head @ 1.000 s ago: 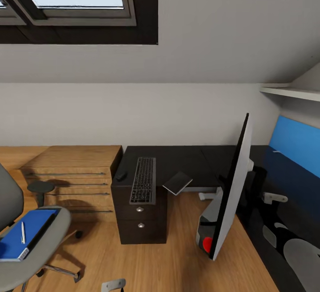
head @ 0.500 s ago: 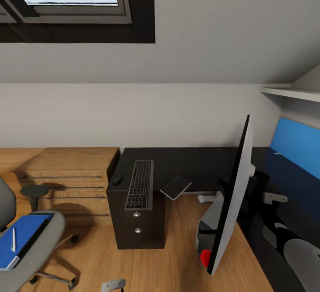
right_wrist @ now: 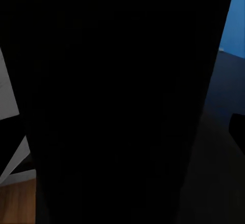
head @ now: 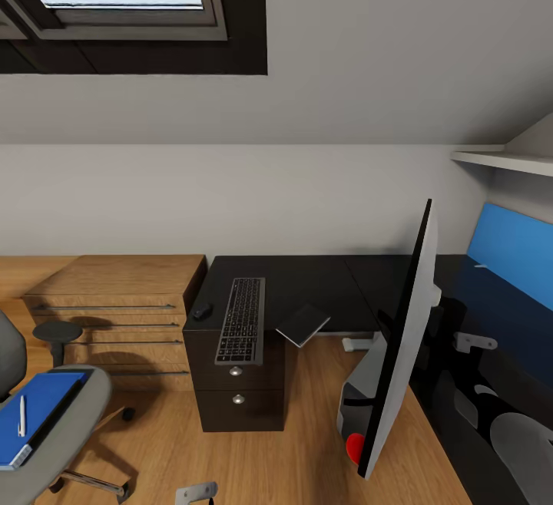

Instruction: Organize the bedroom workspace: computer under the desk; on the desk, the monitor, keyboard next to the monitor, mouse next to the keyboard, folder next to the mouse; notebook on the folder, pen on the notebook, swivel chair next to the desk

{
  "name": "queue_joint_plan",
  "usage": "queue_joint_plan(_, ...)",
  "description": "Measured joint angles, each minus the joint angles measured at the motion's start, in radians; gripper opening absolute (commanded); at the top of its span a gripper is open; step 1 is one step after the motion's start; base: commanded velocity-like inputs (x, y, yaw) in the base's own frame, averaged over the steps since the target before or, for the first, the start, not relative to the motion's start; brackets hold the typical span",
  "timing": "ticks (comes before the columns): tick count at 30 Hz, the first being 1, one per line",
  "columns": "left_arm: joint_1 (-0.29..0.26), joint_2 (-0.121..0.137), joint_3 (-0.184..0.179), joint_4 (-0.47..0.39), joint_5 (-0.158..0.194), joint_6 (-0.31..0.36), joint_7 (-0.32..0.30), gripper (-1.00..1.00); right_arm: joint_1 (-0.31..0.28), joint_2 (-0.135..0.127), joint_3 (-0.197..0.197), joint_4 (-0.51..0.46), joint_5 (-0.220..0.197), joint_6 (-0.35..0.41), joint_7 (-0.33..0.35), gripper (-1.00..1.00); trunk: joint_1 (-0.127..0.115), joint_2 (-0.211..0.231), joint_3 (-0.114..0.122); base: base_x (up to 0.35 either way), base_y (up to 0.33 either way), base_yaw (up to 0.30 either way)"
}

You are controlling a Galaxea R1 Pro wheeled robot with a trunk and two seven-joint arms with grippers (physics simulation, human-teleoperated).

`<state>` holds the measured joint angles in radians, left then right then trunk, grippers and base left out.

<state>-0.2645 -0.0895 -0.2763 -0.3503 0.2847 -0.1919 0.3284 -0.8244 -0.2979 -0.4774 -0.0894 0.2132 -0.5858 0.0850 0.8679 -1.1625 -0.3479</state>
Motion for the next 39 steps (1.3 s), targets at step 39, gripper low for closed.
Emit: queue_joint_plan(39, 0.000, 0.000, 0.001, 0.000, 0.000, 0.000, 0.000, 1.00, 0.000, 0.000, -0.009, -0.004, -0.003, -0.001, -0.002, -1.00, 0.000, 0.000, 0.000, 0.000, 0.000, 0.000)
